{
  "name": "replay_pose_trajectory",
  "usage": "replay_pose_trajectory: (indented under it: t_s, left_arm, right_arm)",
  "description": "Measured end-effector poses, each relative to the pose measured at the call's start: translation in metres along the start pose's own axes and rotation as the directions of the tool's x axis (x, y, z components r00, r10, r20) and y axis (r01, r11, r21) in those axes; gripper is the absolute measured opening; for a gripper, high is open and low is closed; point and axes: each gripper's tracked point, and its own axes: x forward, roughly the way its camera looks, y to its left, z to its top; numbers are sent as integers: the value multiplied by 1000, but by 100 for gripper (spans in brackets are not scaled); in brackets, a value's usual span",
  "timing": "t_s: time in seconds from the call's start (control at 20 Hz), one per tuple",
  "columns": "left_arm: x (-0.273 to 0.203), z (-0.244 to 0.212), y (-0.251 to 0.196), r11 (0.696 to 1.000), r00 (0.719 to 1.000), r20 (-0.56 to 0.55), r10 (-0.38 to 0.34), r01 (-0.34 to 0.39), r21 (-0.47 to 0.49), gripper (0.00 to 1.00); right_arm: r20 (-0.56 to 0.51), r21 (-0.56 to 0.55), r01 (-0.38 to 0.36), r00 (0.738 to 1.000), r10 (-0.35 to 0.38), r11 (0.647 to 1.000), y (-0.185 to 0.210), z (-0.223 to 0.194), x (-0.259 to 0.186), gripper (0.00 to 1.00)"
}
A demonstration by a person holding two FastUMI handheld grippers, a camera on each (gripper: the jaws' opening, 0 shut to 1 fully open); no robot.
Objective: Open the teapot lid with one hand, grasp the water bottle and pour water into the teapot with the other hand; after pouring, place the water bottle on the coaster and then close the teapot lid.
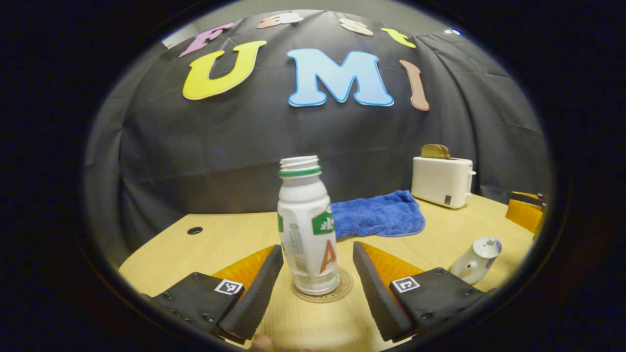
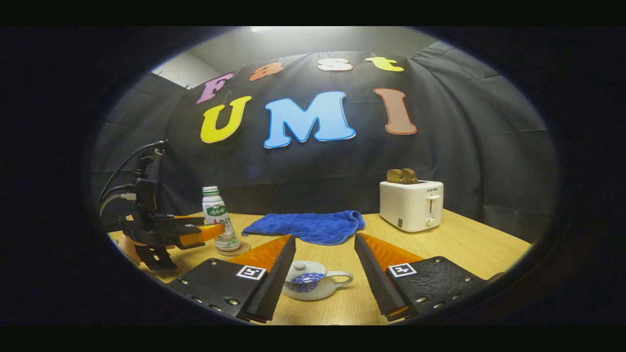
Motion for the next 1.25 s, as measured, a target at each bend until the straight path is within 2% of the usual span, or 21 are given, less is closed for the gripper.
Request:
replay_pose_trajectory:
  t_s: [0.3, 0.35, 0.45, 0.7, 0.75, 0.95, 1.0, 1.05, 1.1, 1.15, 1.25]
  left_arm:
    - [-48, 4, -9, 999, 999, 37, 4, -2, -45, 100]
    - [-55, 4, -10, 998, 999, 44, 6, -3, -57, 89]
    - [-71, 2, -11, 997, 998, 54, 17, -13, -76, 100]
    - [-110, -3, -22, 997, 995, 88, 41, -36, -64, 100]
    - [-118, -6, -26, 997, 995, 90, 45, -40, -60, 95]
    - [-143, -15, -44, 998, 994, 99, 54, -51, -27, 95]
    - [-148, -18, -48, 998, 993, 103, 57, -56, -17, 100]
    - [-152, -19, -51, 998, 992, 108, 58, -57, -11, 100]
    - [-156, -19, -55, 998, 992, 114, 56, -55, -6, 95]
    - [-158, -21, -60, 999, 992, 116, 46, -46, -4, 100]
    - [-160, -25, -63, 999, 992, 115, 46, -47, 2, 100]
  right_arm:
    - [5, 18, -13, 1000, 13, 1000, 9, 1, -4, 76]
    - [5, 22, -11, 1000, 11, 1000, 11, -1, -6, 76]
    - [5, 41, -15, 1000, 15, 999, 20, -5, -14, 76]
    - [30, -6, 9, 1000, -9, 1000, 37, -11, -42, 76]
    - [34, -18, 14, 999, -13, 1000, 40, -13, -48, 76]
    - [52, -54, 16, 999, -13, 998, 52, -16, -65, 76]
    - [47, -59, 12, 999, -9, 998, 55, -20, -67, 76]
    - [40, -62, 7, 999, -5, 998, 58, -23, -68, 76]
    - [33, -62, 4, 999, -2, 998, 60, -27, -70, 76]
    - [25, -59, 3, 1000, -1, 998, 61, -31, -70, 76]
    - [11, -46, 1, 1000, -1, 999, 62, -37, -71, 76]
